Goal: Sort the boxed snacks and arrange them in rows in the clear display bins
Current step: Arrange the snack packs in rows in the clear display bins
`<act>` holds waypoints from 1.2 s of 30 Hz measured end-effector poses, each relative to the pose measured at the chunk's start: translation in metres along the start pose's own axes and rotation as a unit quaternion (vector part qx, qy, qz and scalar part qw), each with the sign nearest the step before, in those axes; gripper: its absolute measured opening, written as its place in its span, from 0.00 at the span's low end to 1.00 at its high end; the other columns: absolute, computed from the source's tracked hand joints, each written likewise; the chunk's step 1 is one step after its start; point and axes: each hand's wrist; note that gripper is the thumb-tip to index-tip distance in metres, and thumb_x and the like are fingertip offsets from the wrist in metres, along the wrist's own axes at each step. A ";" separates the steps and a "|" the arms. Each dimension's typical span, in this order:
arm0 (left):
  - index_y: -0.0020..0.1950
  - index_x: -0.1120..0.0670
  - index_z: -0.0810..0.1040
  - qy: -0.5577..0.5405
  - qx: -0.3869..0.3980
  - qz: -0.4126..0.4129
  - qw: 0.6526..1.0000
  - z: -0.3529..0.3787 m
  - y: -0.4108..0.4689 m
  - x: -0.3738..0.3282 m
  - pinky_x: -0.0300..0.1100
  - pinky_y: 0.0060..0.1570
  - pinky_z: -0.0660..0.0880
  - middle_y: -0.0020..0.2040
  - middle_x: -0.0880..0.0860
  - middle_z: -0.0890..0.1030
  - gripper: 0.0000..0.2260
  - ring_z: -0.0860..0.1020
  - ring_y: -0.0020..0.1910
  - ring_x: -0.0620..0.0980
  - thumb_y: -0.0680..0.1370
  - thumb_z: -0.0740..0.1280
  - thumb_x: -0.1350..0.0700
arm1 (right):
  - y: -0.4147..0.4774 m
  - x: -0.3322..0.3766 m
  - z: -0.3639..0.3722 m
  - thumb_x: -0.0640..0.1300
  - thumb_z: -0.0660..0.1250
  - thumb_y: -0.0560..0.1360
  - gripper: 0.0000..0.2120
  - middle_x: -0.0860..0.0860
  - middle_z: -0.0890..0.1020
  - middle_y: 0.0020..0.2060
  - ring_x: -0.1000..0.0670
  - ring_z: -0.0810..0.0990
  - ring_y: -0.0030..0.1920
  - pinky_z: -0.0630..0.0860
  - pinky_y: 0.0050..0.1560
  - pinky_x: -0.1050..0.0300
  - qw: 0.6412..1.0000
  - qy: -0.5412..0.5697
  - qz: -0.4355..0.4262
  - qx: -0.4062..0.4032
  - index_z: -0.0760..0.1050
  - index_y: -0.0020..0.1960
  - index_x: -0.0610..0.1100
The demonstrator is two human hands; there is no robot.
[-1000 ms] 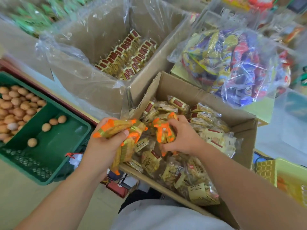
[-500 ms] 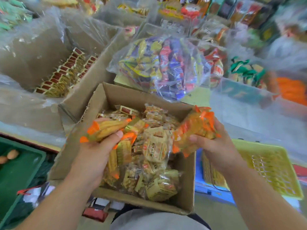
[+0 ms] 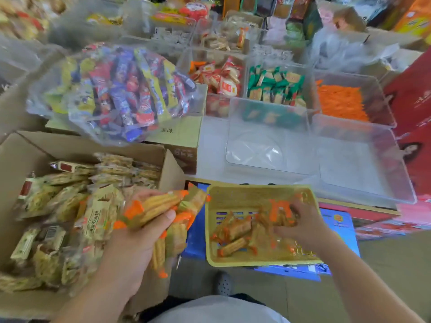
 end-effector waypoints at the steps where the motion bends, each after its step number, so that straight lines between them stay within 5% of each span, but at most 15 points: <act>1: 0.53 0.43 0.82 -0.015 0.016 -0.005 1.000 0.014 -0.004 -0.003 0.45 0.39 0.83 0.47 0.50 0.87 0.18 0.86 0.45 0.50 0.66 0.79 0.44 | 0.007 -0.011 0.005 0.62 0.76 0.50 0.32 0.48 0.78 0.47 0.48 0.78 0.42 0.75 0.42 0.53 0.998 -0.041 0.014 0.039 0.76 0.52 0.54; 3: 0.50 0.43 0.82 -0.007 0.019 -0.010 1.000 0.042 -0.009 0.001 0.38 0.36 0.80 0.46 0.49 0.86 0.15 0.85 0.43 0.47 0.66 0.79 0.49 | 0.017 -0.026 0.017 0.65 0.75 0.52 0.40 0.48 0.72 0.56 0.48 0.78 0.47 0.75 0.48 0.55 0.987 -0.119 0.024 0.107 0.74 0.63 0.57; 7: 0.50 0.44 0.81 0.050 0.026 -0.015 0.998 0.079 -0.013 -0.002 0.40 0.46 0.77 0.48 0.46 0.84 0.11 0.83 0.47 0.44 0.72 0.76 0.56 | 0.031 -0.045 0.044 0.74 0.68 0.57 0.49 0.45 0.63 0.70 0.43 0.80 0.58 0.76 0.62 0.54 0.961 -0.210 0.010 0.178 0.63 0.76 0.64; 11: 0.51 0.45 0.80 0.102 0.064 -0.028 0.992 0.106 -0.006 -0.002 0.35 0.43 0.75 0.48 0.47 0.84 0.10 0.82 0.47 0.44 0.73 0.75 0.57 | 0.041 -0.054 0.047 0.66 0.74 0.66 0.51 0.39 0.52 0.78 0.40 0.76 0.67 0.73 0.68 0.52 0.940 -0.240 0.008 0.241 0.50 0.80 0.65; 17: 0.53 0.43 0.78 0.256 0.148 -0.016 0.955 0.146 0.025 0.020 0.35 0.42 0.74 0.47 0.41 0.82 0.12 0.79 0.44 0.40 0.75 0.75 0.57 | 0.028 -0.046 0.016 0.67 0.67 0.71 0.35 0.48 0.69 0.69 0.42 0.72 0.67 0.75 0.62 0.49 0.942 -0.276 -0.072 0.174 0.59 0.75 0.65; 22: 0.50 0.40 0.73 0.409 0.222 -0.035 0.884 0.174 0.056 0.057 0.54 0.39 0.77 0.37 0.44 0.82 0.13 0.77 0.33 0.45 0.70 0.74 0.45 | 0.006 -0.045 -0.001 0.68 0.59 0.74 0.28 0.53 0.73 0.66 0.45 0.71 0.66 0.71 0.65 0.50 0.949 -0.260 -0.128 0.124 0.66 0.72 0.60; 28: 0.79 0.37 0.58 0.542 0.293 -0.056 0.786 0.172 0.066 0.072 0.46 0.60 0.75 0.69 0.49 0.78 0.45 0.78 0.65 0.52 0.68 0.77 0.34 | -0.001 -0.038 0.004 0.67 0.66 0.72 0.32 0.56 0.71 0.70 0.48 0.68 0.69 0.69 0.69 0.49 0.967 -0.190 -0.121 0.115 0.67 0.74 0.60; 33: 0.75 0.37 0.67 0.467 0.252 0.051 0.846 0.136 0.033 0.035 0.29 0.58 0.64 0.71 0.40 0.74 0.29 0.69 0.64 0.36 0.76 0.73 0.41 | 0.002 -0.008 0.028 0.64 0.67 0.74 0.26 0.58 0.75 0.64 0.51 0.71 0.67 0.70 0.68 0.53 0.967 -0.138 -0.190 0.099 0.73 0.70 0.57; 36: 0.68 0.44 0.77 0.464 0.172 0.108 0.862 0.087 0.010 0.008 0.29 0.62 0.62 0.63 0.38 0.75 0.20 0.69 0.63 0.37 0.77 0.71 0.43 | 0.002 0.034 0.053 0.60 0.71 0.74 0.23 0.58 0.78 0.61 0.53 0.74 0.64 0.70 0.65 0.58 0.958 -0.096 -0.253 0.095 0.77 0.67 0.54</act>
Point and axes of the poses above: each hand's wrist, its own y-axis towards the middle knuckle, its own z-axis out of the palm, x = y × z
